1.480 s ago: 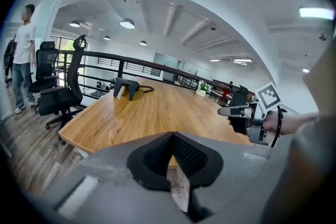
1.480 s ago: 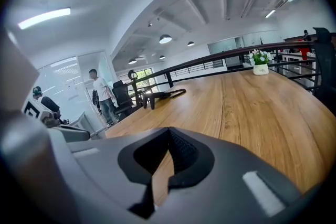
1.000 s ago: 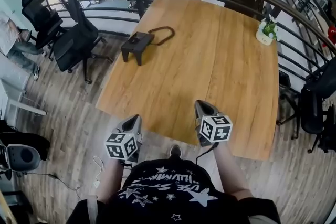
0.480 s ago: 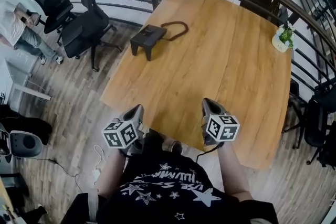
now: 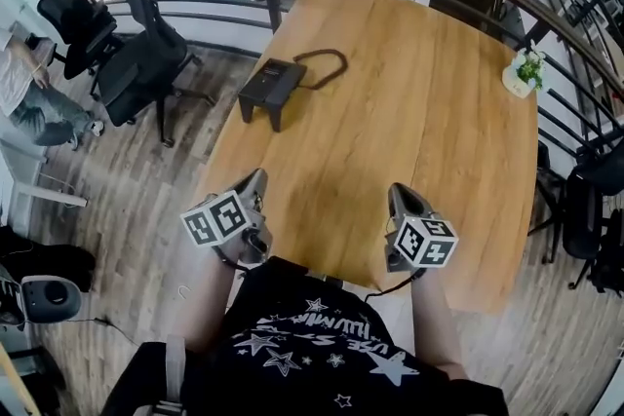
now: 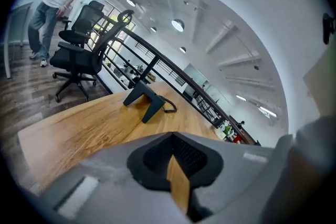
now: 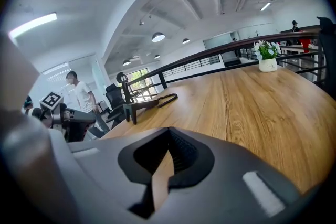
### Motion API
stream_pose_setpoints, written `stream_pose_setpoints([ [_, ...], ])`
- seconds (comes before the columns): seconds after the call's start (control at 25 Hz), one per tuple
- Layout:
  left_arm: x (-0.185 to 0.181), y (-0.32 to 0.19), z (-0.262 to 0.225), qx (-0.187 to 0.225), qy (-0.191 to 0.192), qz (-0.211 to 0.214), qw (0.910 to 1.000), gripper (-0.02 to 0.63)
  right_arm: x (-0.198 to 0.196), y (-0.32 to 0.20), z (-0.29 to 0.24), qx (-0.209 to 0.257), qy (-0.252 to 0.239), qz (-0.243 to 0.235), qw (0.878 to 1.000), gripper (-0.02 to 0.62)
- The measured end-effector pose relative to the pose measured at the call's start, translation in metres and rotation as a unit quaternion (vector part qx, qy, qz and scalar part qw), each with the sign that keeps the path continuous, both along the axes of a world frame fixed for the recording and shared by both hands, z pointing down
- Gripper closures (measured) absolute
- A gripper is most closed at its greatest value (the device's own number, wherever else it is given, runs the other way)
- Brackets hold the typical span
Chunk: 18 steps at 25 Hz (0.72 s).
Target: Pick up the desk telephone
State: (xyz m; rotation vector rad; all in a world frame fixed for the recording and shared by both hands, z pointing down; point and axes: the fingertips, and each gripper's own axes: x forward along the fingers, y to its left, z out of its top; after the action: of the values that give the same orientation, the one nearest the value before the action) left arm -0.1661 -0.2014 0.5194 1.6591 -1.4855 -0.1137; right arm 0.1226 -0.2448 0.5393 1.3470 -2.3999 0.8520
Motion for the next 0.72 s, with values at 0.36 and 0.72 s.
stream_pose_setpoints([
  [0.36, -0.032, -0.062, 0.002, 0.019, 0.076, -0.019, 0.9967, 0.504, -0.022, -0.03, -0.005, 0.002, 0.015, 0.025, 1.0, 0.594],
  [0.72, -0.05, -0.118, 0.013, 0.023, 0.209, -0.049, 0.9764, 0.291, -0.029, -0.045, 0.002, -0.015, 0.035, 0.04, 0.998, 0.594],
])
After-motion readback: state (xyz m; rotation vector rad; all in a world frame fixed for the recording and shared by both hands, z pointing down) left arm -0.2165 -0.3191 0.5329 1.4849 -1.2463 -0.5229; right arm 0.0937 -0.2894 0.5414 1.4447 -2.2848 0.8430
